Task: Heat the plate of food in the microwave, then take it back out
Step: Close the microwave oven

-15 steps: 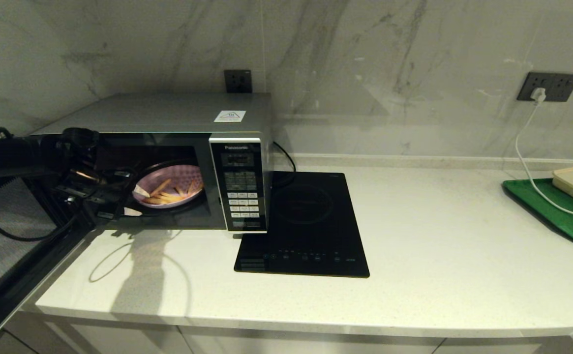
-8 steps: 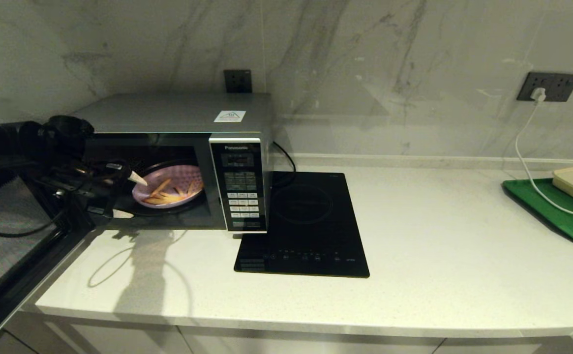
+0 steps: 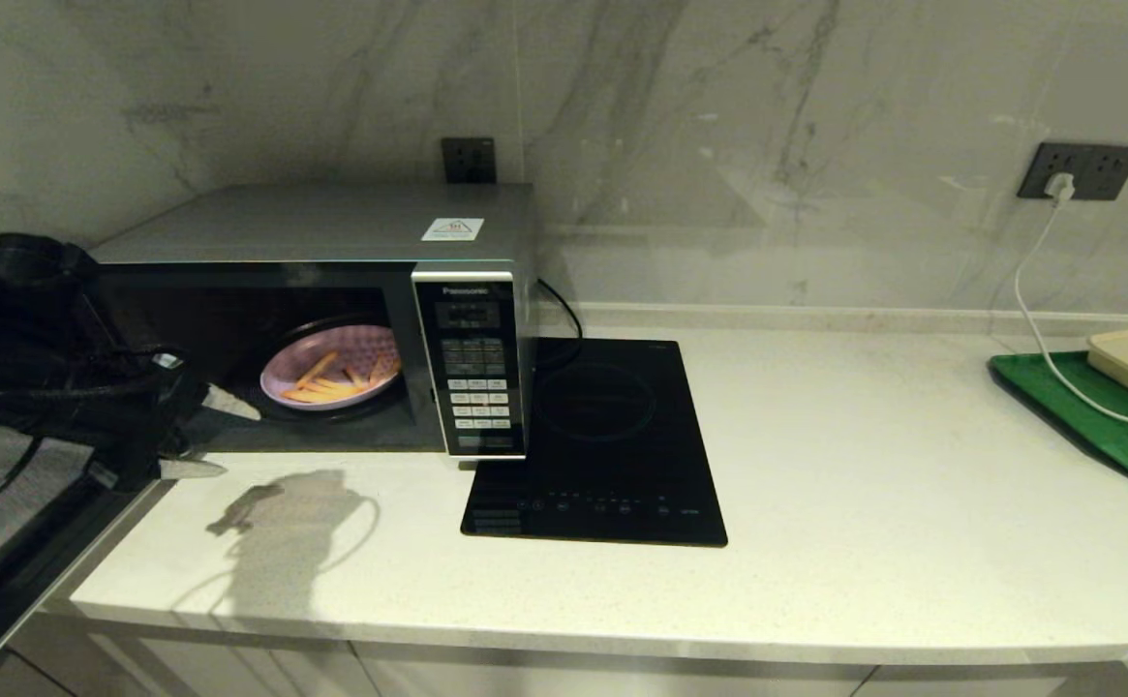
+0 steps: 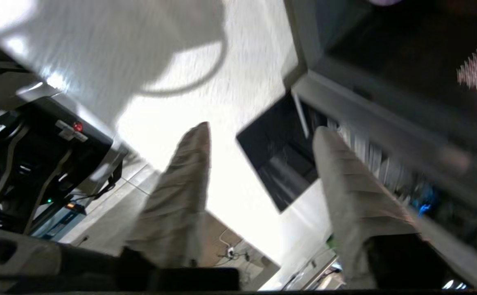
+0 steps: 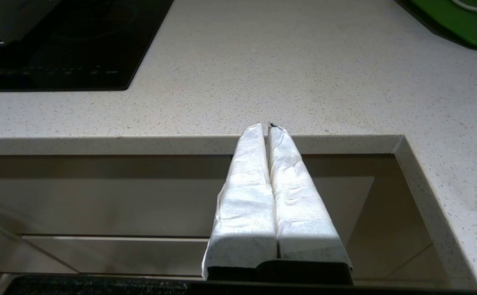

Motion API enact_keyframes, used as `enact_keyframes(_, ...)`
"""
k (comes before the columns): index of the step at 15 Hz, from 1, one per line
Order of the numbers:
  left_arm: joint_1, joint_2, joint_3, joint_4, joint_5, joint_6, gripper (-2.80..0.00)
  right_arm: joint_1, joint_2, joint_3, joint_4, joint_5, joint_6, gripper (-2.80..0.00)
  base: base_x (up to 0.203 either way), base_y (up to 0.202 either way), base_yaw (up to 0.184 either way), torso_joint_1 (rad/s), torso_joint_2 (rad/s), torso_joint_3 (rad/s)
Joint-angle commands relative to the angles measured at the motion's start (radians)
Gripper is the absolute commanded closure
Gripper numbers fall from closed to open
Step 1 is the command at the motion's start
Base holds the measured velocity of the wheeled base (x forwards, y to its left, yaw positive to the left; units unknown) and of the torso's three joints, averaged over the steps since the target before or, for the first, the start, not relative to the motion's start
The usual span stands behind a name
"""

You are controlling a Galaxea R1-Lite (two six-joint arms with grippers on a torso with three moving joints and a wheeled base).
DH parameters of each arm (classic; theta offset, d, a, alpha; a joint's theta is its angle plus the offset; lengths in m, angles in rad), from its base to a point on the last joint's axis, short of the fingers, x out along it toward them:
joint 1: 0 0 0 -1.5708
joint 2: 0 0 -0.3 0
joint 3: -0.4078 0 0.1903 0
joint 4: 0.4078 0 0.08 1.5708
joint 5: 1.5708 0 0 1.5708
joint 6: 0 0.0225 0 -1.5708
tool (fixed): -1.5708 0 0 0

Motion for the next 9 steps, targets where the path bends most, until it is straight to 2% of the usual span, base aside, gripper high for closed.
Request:
enact_keyframes(1, 0.037, -0.183, 0.061, 0.003, -0.003, 0.009, 0.00, 0.001, 0.001, 0.000, 0.001, 0.000, 0.001, 0.00, 0.000, 0.000, 0.000, 0.000, 0.00, 0.000)
enact_keyframes(2, 0.091, -0.210, 0.045, 0.005, -0.004, 0.045, 0.00, 0.001, 0.001, 0.000, 0.001, 0.000, 0.001, 0.00, 0.000, 0.000, 0.000, 0.000, 0.00, 0.000)
enact_keyframes(4, 0.206, -0.236, -0.040, 0.061, 0.001, 0.199, 0.00, 0.001, 0.001, 0.000, 0.001, 0.000, 0.001, 0.00, 0.000, 0.000, 0.000, 0.000, 0.00, 0.000)
enact_keyframes(7, 0.402, -0.243, -0.179, 0.144, 0.034, 0.356, 0.00, 0.001, 0.001, 0.000, 0.001, 0.000, 0.001, 0.00, 0.000, 0.000, 0.000, 0.000, 0.00, 0.000)
enact_keyframes(9, 0.511, -0.264, -0.261, 0.156, 0.044, 0.512, 0.00, 0.001, 0.001, 0.000, 0.001, 0.000, 0.001, 0.00, 0.000, 0.000, 0.000, 0.000, 0.00, 0.000)
